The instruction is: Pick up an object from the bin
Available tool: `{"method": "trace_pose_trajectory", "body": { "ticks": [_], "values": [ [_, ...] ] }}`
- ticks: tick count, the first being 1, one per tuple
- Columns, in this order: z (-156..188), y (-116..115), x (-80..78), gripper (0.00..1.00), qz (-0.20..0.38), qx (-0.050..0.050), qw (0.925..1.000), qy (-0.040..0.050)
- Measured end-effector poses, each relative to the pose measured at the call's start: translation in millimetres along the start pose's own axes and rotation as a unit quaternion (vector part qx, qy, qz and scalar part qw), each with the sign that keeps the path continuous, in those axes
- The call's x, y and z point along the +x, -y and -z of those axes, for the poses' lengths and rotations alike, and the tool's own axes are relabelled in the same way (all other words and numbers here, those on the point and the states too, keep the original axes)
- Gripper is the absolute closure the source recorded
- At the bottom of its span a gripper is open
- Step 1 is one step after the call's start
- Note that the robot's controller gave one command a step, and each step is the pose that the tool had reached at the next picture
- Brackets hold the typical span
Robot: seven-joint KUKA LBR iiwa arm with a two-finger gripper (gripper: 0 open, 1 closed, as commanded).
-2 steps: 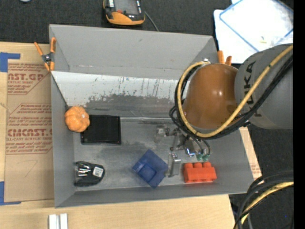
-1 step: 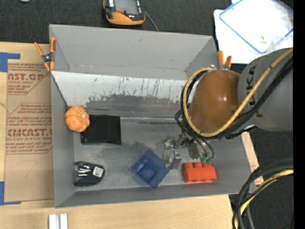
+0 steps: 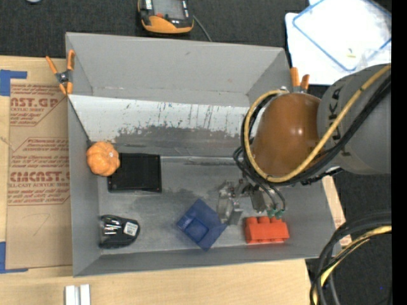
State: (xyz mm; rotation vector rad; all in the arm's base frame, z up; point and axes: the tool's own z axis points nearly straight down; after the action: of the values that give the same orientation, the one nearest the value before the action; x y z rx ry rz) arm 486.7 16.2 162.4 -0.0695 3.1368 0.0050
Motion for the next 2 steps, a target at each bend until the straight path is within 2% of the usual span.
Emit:
{"method": "trace_pose_trajectory", "body": {
  "ticks": [1, 2],
  "values": [
    [0.1, 0.6, -1.2, 1.0, -0.011, 0.0, 0.9999, 0.0002],
    [-47.5, -7.5, -42.8, 1.0, 0.07, 0.0, 0.9976, 0.0017]
  ]
}}
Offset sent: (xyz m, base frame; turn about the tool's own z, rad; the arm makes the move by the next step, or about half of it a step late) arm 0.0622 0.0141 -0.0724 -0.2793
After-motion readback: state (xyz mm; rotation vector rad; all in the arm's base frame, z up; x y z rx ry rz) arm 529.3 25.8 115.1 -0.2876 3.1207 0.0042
